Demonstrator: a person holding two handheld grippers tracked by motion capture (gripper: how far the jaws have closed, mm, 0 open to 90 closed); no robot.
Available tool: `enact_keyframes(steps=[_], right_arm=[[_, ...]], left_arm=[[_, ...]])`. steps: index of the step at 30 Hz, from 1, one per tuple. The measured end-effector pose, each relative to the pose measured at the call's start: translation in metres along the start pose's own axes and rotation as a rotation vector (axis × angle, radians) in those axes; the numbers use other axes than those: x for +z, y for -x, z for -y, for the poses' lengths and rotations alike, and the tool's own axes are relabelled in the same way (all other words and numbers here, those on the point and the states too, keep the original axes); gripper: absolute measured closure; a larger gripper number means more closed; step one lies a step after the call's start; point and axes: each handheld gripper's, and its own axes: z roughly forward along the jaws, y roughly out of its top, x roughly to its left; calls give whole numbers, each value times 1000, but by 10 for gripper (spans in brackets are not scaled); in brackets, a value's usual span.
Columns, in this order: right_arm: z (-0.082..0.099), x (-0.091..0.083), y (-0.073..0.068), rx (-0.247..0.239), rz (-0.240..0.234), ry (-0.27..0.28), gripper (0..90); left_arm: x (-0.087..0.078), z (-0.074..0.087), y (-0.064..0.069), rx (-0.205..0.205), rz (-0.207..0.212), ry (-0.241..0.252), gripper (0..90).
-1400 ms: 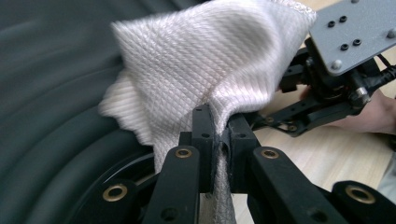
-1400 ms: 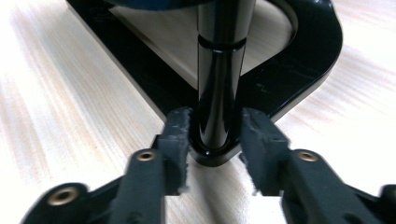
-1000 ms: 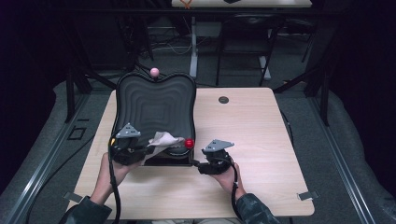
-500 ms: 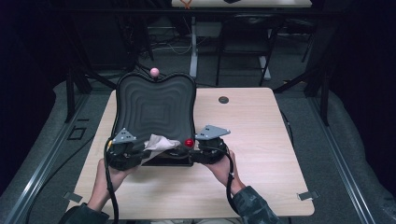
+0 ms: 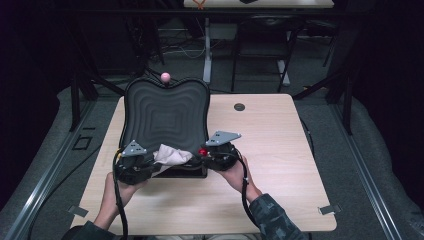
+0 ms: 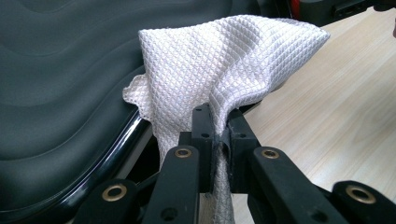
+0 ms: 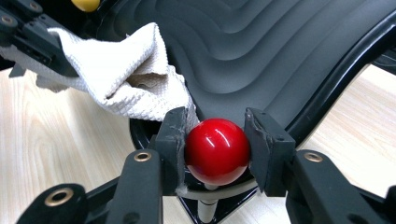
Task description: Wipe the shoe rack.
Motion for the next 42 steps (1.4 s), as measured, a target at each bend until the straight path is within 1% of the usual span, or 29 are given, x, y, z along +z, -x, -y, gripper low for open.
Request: enact_keyframes(steps=[1,3,6,7,9,12,14,18,21,22,23,25,29,32,34,35,37,40,42], right_arm=[[0,1,0,4,-1,7,597],[0,1,0,22,16,6,597],[0,3,0,40,26,10,597],[-1,3,-1,42,52,-3,597],[-1,4,-1,52,29,11,597],[-1,4,-1,57,41,9,596],[-1,4,-1,59,36,12,595],[-1,4,-1,62,36,11,594],[-1,4,-1,65,41,8,594],[-1,4,-1,66,36,10,593],[-1,4,0,66,29,12,593],[-1,4,0,70,33,10,593],[-1,3,0,72,29,11,591],[0,3,2,78,30,18,592],[1,3,2,82,9,29,594],[1,3,1,74,12,28,595],[0,3,0,68,39,17,596],[1,3,0,64,31,20,596],[1,3,-1,58,38,18,596]], left_arm=[[1,-1,1,4,1,2,846],[4,-2,3,15,4,10,845],[10,-7,9,37,9,28,845],[12,-9,11,48,7,34,844],[17,-13,17,61,6,54,843],[26,-19,26,90,15,78,843],[32,-22,30,100,25,80,843],[44,-26,35,103,53,86,842],[48,-28,39,103,64,96,842],[50,-28,40,105,67,99,841],[51,-28,42,108,74,100,842],[55,-29,45,117,77,104,842],[60,-30,50,131,75,110,842],[61,-30,50,135,73,116,843],[61,-29,51,142,67,119,845],[61,-29,51,145,62,120,846],[61,-28,53,155,49,117,848],[58,-27,53,162,35,119,851],[55,-26,51,158,24,121,852]])
